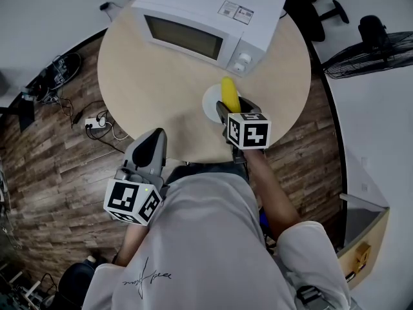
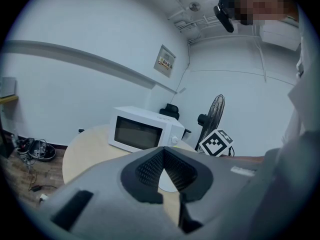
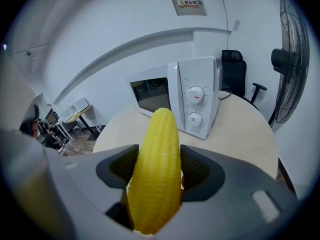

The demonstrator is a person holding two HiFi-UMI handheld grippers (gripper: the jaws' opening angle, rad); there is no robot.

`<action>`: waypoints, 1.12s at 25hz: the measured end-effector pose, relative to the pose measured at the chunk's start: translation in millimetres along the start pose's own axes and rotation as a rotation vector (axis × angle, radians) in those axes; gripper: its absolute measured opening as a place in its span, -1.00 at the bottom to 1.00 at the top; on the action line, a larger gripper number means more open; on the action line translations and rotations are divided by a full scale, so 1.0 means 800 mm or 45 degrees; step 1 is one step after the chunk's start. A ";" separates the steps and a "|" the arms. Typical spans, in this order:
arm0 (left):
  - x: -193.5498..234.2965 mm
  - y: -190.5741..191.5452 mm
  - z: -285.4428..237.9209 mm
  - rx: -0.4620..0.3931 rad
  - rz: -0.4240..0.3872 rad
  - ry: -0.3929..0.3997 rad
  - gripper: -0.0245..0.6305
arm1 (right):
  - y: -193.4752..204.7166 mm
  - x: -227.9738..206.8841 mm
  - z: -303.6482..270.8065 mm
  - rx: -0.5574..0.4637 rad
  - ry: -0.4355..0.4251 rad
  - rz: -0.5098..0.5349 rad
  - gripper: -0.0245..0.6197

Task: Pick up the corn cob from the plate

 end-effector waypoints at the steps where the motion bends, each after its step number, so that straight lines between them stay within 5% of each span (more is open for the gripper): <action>1: 0.000 0.000 0.000 -0.003 0.005 0.001 -0.95 | -0.002 0.001 0.003 -0.009 -0.003 -0.001 -0.08; 28: 0.010 -0.004 -0.003 -0.004 -0.014 -0.012 -0.95 | -0.043 0.022 0.068 -0.171 -0.071 -0.029 -0.08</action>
Point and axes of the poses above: the fingertips, and each gripper's own axes: z backward along the fingers, x to its left, y out of its underside, the point moved 1 cm from there along z, backward along the fingers, and after that the axes turned 1 degree about -x, right-handed, at the moved point
